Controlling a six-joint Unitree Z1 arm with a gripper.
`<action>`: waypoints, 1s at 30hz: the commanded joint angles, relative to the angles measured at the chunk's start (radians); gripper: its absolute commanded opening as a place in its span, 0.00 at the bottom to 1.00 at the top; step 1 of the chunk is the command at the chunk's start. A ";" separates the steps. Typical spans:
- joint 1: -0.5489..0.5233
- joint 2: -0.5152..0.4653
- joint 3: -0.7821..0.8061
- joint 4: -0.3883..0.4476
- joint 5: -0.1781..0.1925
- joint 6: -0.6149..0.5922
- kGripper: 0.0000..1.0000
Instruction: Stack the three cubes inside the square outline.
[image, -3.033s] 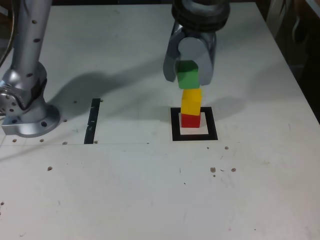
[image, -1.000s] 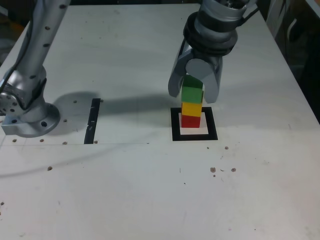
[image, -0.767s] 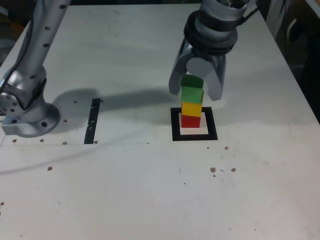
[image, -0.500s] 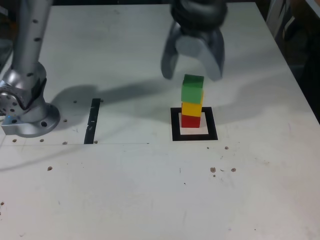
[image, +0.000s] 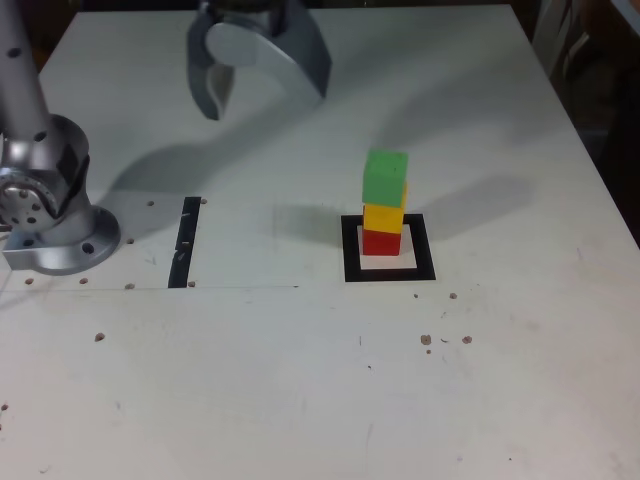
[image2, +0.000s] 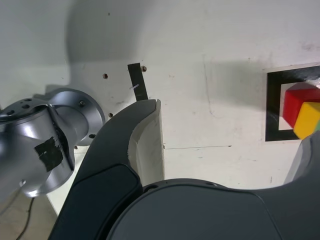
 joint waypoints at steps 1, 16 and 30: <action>0.008 -0.102 0.195 -0.053 -0.010 -0.008 0.98; 0.008 -0.145 0.616 -0.360 -0.126 -0.031 0.98; -0.017 -0.144 0.718 -0.501 -0.209 -0.010 0.98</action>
